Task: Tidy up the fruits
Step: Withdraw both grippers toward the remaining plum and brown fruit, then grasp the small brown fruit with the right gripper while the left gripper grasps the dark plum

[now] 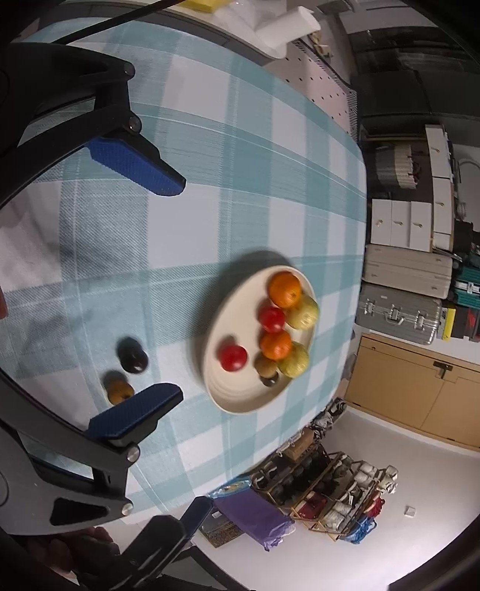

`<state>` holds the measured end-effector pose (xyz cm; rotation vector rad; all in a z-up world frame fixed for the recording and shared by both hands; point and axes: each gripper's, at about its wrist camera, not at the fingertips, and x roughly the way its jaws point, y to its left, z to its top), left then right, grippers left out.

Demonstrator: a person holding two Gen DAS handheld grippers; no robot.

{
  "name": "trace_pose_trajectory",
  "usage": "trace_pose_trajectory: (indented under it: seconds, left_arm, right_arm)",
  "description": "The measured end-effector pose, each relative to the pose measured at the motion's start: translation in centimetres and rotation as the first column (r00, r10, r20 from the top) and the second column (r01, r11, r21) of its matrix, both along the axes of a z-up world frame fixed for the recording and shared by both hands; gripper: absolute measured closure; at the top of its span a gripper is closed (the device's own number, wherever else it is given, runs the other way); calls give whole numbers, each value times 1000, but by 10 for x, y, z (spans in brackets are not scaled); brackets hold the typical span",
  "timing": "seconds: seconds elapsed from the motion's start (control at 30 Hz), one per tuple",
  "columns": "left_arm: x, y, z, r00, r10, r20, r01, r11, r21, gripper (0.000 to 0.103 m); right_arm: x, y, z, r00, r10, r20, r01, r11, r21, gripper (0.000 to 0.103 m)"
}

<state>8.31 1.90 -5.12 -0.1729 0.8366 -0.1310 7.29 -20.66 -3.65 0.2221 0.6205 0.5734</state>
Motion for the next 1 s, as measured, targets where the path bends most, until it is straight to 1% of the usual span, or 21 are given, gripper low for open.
trace_pose_trajectory:
  seconds: [0.1, 0.17, 0.3, 0.6, 0.63, 0.67, 0.73, 0.8, 0.9, 0.93, 0.97, 1.0]
  left_arm:
    - [-2, 1, -13, 1000, -3, -29, 3, 1000, 28, 2]
    - [-5, 4, -22, 999, -2, -45, 2, 1000, 21, 2]
    - [-9, 9, -34, 998, 12, -59, -11, 1000, 12, 2]
    - [-8, 16, -51, 995, 8, -101, -8, 1000, 4, 2]
    - [-8, 17, -52, 995, 10, -104, -9, 1000, 3, 2]
    - [-8, 17, -51, 995, 10, -104, -10, 1000, 1, 2]
    - [-7, 18, -51, 995, 10, -102, -10, 1000, 1, 2]
    - [-8, 18, -51, 995, 10, -100, -10, 1000, 1, 2]
    - [-7, 18, -51, 995, 5, -103, -5, 1000, 1, 2]
    - [-7, 18, -52, 994, 2, -106, -2, 1000, 0, 2]
    - [-7, 18, -52, 994, 0, -107, 0, 1000, 0, 2]
    - [-6, 17, -52, 994, -3, -110, 2, 1000, -1, 2]
  right_arm:
    - [-3, 3, -12, 1000, 9, -26, -9, 1000, -10, 1]
    - [-5, 6, -21, 998, 36, -50, -36, 999, -5, 1]
    - [-5, 13, -37, 995, 53, -86, -56, 998, -24, 1]
    - [2, 30, -69, 982, 68, -177, -84, 993, -84, 2]
    - [3, 32, -71, 980, 71, -184, -88, 992, -90, 6]
    - [5, 34, -74, 978, 74, -193, -94, 991, -98, 12]
    - [6, 37, -77, 975, 77, -209, -102, 988, -112, 21]
    - [10, 40, -81, 971, 78, -227, -108, 986, -125, 25]
    - [12, 43, -85, 969, 78, -236, -114, 983, -142, 32]
    - [13, 45, -86, 968, 77, -241, -115, 982, -151, 37]
    - [14, 46, -87, 966, 81, -246, -121, 981, -153, 45]
    - [14, 47, -88, 964, 91, -251, -132, 980, -152, 48]
